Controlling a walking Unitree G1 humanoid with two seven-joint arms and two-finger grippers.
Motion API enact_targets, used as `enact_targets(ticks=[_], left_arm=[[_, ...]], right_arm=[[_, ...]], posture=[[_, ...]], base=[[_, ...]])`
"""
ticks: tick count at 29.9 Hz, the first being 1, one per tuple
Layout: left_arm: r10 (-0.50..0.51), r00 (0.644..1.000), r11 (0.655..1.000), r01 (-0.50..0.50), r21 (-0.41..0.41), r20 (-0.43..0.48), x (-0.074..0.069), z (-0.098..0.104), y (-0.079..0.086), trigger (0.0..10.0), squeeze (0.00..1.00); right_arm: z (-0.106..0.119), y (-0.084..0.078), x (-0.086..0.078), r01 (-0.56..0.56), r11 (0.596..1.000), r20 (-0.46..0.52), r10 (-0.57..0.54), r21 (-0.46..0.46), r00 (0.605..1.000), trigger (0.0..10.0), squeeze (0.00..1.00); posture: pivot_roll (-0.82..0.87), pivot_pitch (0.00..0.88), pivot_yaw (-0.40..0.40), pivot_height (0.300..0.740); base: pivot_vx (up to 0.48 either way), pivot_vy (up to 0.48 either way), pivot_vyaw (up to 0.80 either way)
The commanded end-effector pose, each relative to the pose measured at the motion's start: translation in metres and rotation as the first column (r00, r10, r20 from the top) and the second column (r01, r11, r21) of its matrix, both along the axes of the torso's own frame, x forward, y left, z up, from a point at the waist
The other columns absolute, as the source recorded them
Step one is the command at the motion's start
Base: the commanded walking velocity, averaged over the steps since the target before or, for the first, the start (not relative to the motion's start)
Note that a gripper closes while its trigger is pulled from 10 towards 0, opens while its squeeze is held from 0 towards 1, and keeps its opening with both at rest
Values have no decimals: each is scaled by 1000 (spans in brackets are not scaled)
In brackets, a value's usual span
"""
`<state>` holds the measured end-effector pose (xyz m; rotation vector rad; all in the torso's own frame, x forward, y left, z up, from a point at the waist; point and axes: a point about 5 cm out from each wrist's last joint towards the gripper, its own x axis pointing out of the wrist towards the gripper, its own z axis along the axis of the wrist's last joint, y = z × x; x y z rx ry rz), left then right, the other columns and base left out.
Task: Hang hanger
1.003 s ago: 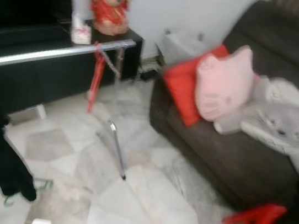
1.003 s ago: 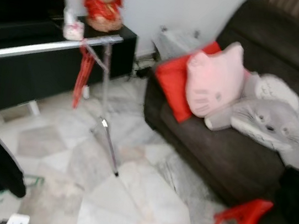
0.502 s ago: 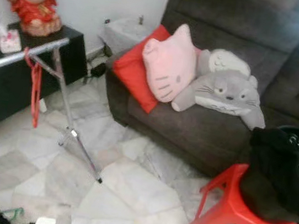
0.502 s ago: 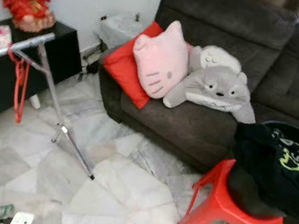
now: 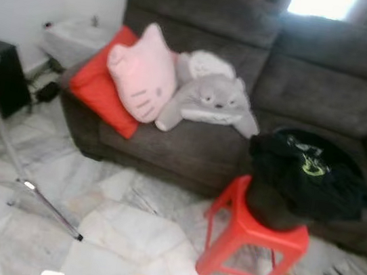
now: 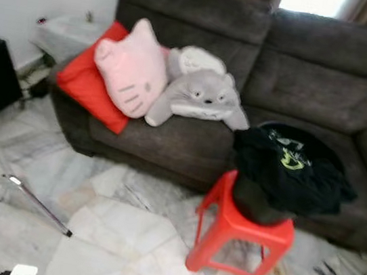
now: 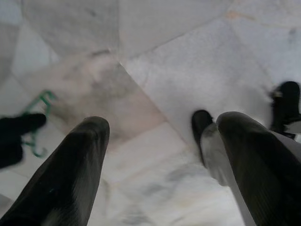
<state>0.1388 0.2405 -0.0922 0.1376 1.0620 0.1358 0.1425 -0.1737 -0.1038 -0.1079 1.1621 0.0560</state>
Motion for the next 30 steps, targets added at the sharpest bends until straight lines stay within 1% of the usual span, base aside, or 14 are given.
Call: enact_targets(ticks=[1,11,17,19,22,26,30], left_arm=[[-35,999,999,35,-10,-4,2,-1,-7,10000,0],[-45,999,999,45,-2,-13,0,-1,-4,10000,0],[-59,998,998,59,2,-22,-1,-1,-4,10000,0],[-85,996,996,85,-1,-27,-2,-2,-7,10000,0],[-94,995,996,94,-2,-29,-3,-3,-10,10000,0],[-101,994,995,101,-4,-32,-4,-5,-14,10000,0],[-96,995,995,96,-8,-32,-6,-6,-16,10000,0]], right_arm=[[1,-8,0,5,1000,3,-5,-20,1000,10000,0],[0,-5,-1,15,1000,5,-15,-13,1000,10000,0],[0,-5,-1,19,1000,9,-19,-12,1000,10000,0],[0,-5,-1,24,1000,13,-24,-12,1000,10000,0],[0,-6,-1,27,1000,14,-27,-12,1000,10000,0],[1,-6,0,27,1000,14,-27,-13,1000,10000,0],[1,-7,0,27,1000,13,-27,-15,1000,10000,0]], posture=[[-18,0,-36,740],[-26,0,-21,740],[-25,0,-21,740],[-24,0,-23,740],[-24,0,-25,740],[-22,0,-27,740],[-20,0,-29,740]], base=[[0,0,-775],[0,0,-767],[0,0,0],[0,0,0],[0,0,0],[0,-335,0],[0,-480,0]])
